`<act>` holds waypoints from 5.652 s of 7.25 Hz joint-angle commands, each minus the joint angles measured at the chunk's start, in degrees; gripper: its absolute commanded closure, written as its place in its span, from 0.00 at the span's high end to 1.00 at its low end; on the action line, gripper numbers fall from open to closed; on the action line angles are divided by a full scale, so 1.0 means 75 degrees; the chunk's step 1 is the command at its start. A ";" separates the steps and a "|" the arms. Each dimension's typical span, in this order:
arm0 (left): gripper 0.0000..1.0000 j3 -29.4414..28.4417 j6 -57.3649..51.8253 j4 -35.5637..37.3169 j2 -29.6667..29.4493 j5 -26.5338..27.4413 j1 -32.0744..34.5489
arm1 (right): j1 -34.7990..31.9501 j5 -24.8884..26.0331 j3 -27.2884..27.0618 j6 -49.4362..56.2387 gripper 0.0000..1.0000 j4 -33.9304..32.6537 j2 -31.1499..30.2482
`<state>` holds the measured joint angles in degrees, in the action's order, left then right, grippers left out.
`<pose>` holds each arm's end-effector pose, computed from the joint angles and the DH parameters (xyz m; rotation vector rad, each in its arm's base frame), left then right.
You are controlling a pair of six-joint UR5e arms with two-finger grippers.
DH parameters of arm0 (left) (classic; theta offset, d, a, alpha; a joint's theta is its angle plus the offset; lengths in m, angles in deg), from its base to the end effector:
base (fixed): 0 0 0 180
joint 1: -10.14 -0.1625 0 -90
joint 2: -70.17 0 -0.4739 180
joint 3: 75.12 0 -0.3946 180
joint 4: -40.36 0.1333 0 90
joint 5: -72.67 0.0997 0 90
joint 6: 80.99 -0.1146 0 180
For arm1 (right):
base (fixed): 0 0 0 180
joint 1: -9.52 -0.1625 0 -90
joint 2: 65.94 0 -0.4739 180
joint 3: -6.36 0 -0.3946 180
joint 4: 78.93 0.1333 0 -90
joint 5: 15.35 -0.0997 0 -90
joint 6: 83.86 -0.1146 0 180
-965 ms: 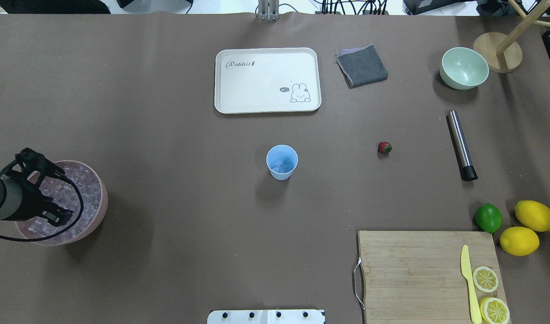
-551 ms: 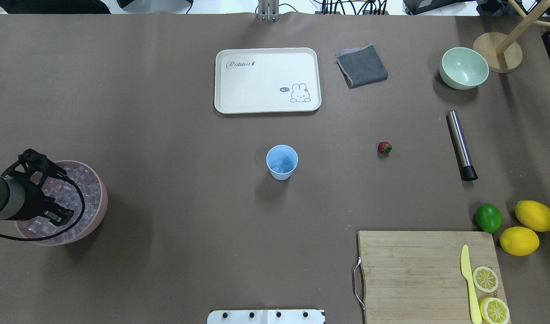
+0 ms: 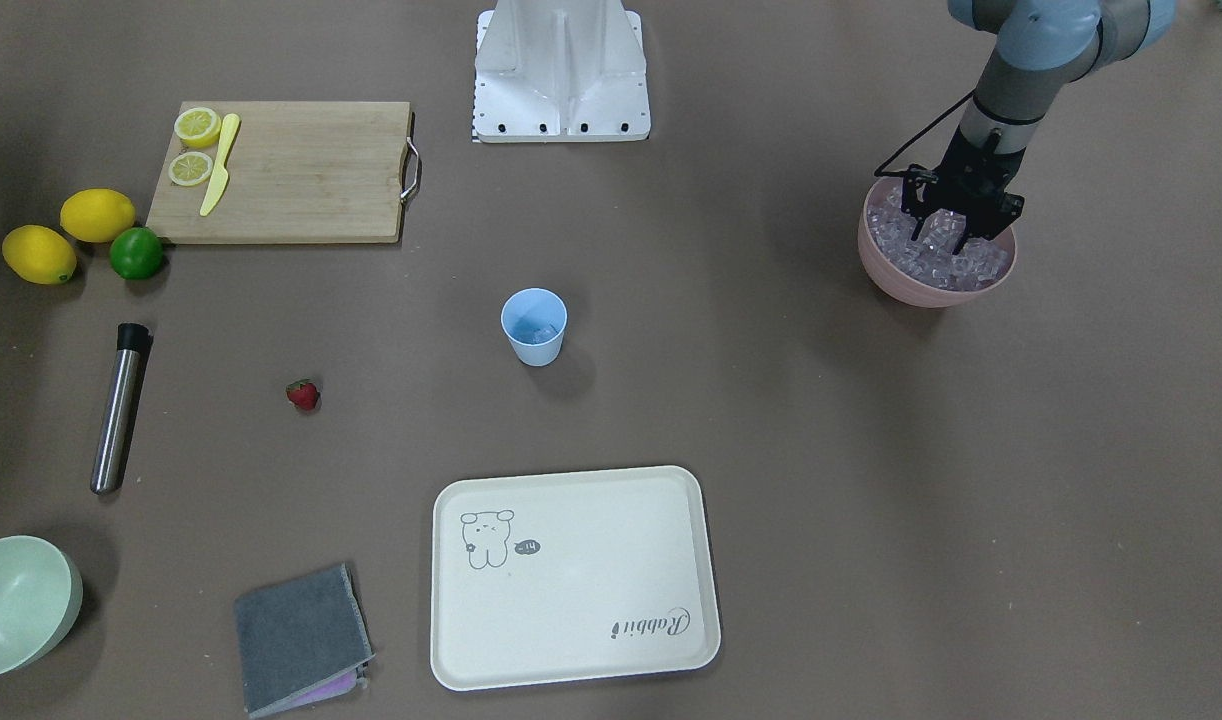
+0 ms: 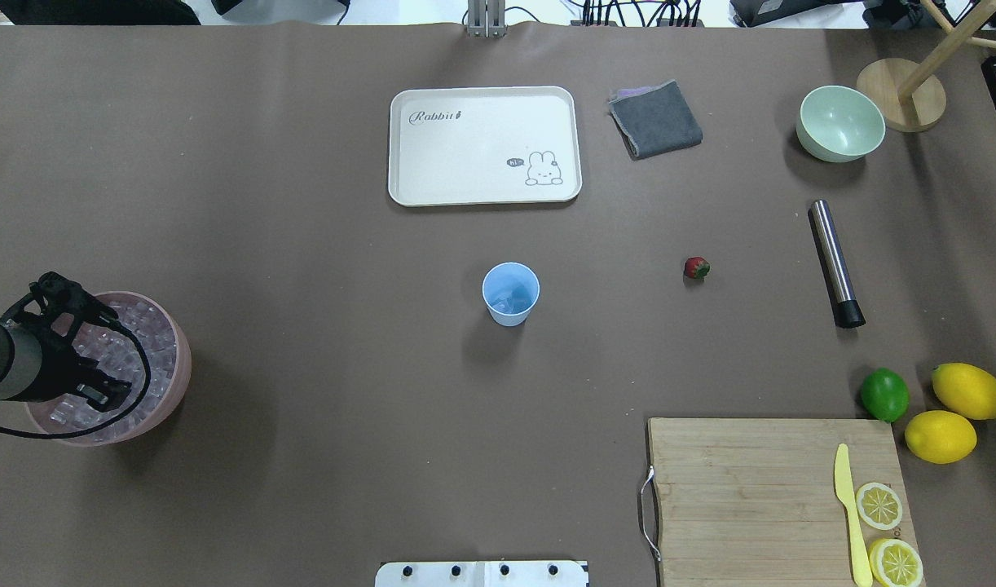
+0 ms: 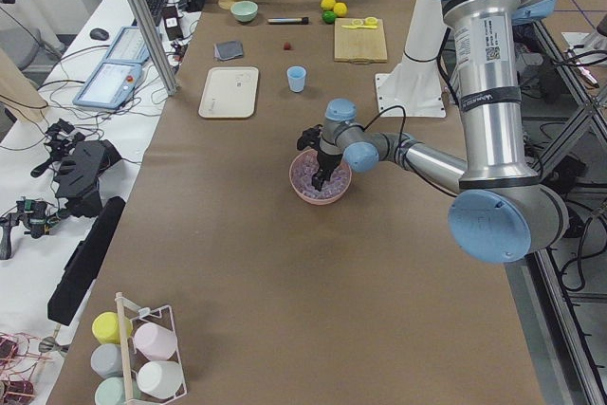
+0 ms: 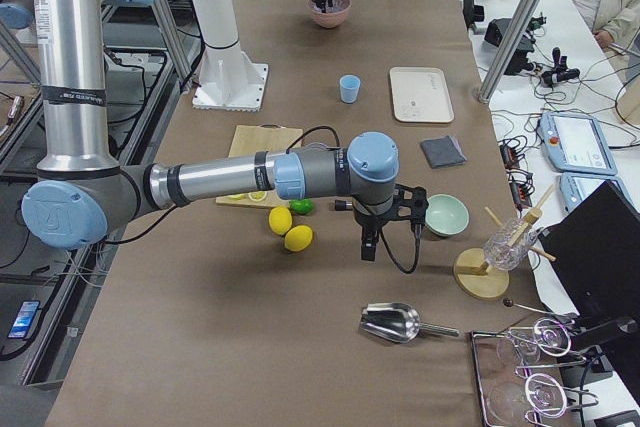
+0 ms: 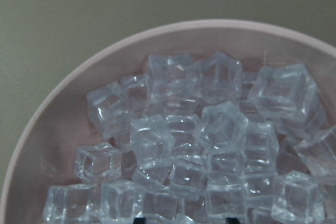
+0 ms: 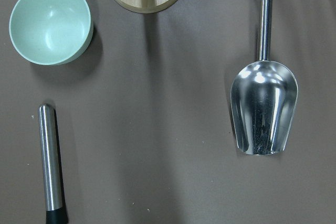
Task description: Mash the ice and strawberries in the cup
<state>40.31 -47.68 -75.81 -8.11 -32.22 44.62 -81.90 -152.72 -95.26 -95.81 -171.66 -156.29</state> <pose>0.2995 -0.3317 0.5541 0.3228 0.6684 0.4603 0.0612 -0.4929 0.6212 0.0642 -0.8354 0.1579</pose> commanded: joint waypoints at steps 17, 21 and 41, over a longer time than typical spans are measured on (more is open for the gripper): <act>0.00 -0.0895 0.3127 0.0114 -0.5134 -0.0276 0.0514 | -0.0023 -0.0070 -0.0173 0.0012 1.00 0.0000 0.0000; 0.00 -0.2098 0.4121 0.0044 -0.6633 0.2180 -0.1301 | 0.0001 -0.0082 -0.0173 -0.0012 1.00 0.0000 0.0070; 0.98 -0.0662 0.1057 0.1591 -0.4191 -0.0100 0.2843 | 0.3699 0.0958 -0.0103 -0.2492 1.00 0.1012 0.2649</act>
<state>34.67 -38.31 -63.72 -42.99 -32.59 63.51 -59.06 -148.04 -96.52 -110.23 -168.97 -137.14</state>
